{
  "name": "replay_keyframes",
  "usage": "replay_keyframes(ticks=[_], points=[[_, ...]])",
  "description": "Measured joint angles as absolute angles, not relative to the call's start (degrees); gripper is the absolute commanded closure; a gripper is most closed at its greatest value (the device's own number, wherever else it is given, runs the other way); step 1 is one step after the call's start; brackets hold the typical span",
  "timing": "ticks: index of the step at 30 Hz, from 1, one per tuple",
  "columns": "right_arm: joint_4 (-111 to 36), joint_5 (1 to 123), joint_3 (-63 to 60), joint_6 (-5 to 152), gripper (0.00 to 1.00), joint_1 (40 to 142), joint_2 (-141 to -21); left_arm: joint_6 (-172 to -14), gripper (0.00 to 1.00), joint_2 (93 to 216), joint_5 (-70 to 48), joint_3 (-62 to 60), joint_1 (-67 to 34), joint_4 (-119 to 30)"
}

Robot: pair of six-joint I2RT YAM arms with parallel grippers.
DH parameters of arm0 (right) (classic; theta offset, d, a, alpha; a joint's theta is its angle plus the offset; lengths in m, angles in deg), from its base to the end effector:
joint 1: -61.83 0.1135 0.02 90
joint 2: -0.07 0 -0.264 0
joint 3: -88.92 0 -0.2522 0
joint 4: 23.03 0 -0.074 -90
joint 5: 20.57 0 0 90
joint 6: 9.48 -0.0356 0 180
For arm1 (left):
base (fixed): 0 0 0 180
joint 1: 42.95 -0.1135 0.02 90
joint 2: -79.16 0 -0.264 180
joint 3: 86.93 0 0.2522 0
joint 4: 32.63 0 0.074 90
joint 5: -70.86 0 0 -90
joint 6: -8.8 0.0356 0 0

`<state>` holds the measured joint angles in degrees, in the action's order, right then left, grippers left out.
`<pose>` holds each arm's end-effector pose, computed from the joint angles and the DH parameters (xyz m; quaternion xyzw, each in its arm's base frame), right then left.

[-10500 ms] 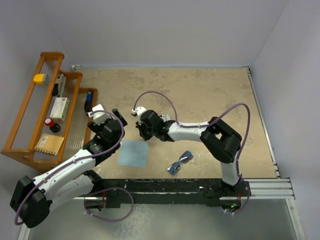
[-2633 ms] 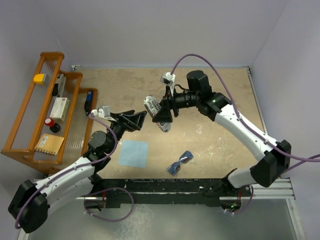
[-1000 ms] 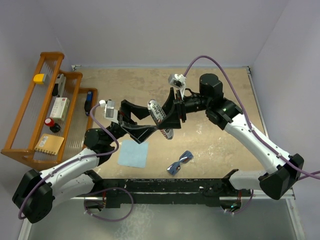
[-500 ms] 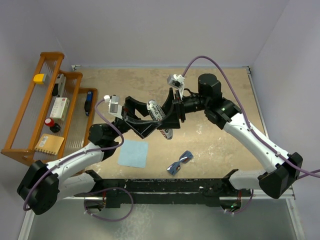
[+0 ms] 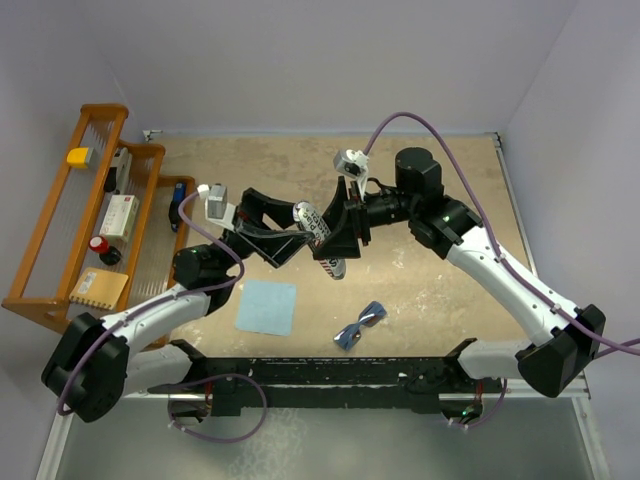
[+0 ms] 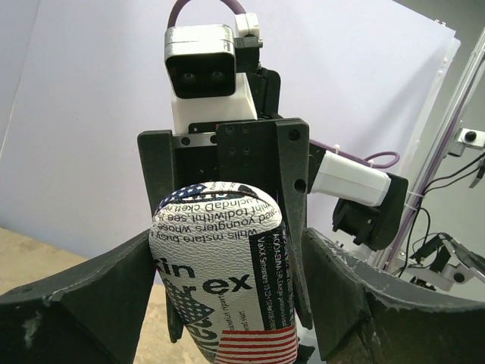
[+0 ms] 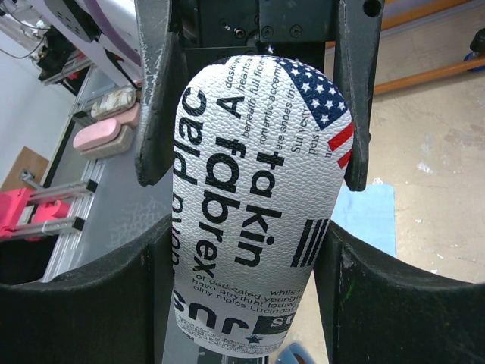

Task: Organize the sunglasses
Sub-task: Open the sunglasses case.

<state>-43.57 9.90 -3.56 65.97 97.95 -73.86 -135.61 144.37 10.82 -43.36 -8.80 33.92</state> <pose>0.2109 0.1919 0.4153 -0.4449 0.5768 0.5822 0.3611 0.1704 -0.1371 0.3342 0.1699 0.4066 -0.6938 0.5696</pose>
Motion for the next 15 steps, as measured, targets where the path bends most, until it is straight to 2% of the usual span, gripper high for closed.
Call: replay_keyframes(ticks=[9, 13, 15], points=[[-44.0, 9.8, -3.3, 66.0, 1.00, 98.2, -75.2, -139.5, 0.22, 147.5, 13.4, -43.3, -8.8, 37.6], [-44.3, 9.7, -3.3, 66.1, 1.00, 98.2, -75.7, -140.6, 0.26, 148.3, 14.0, -43.0, -8.9, 37.7], [-44.3, 9.7, -3.1, 66.2, 1.00, 98.2, -75.7, -140.8, 0.33, 148.7, 14.4, -42.6, -9.0, 37.9]])
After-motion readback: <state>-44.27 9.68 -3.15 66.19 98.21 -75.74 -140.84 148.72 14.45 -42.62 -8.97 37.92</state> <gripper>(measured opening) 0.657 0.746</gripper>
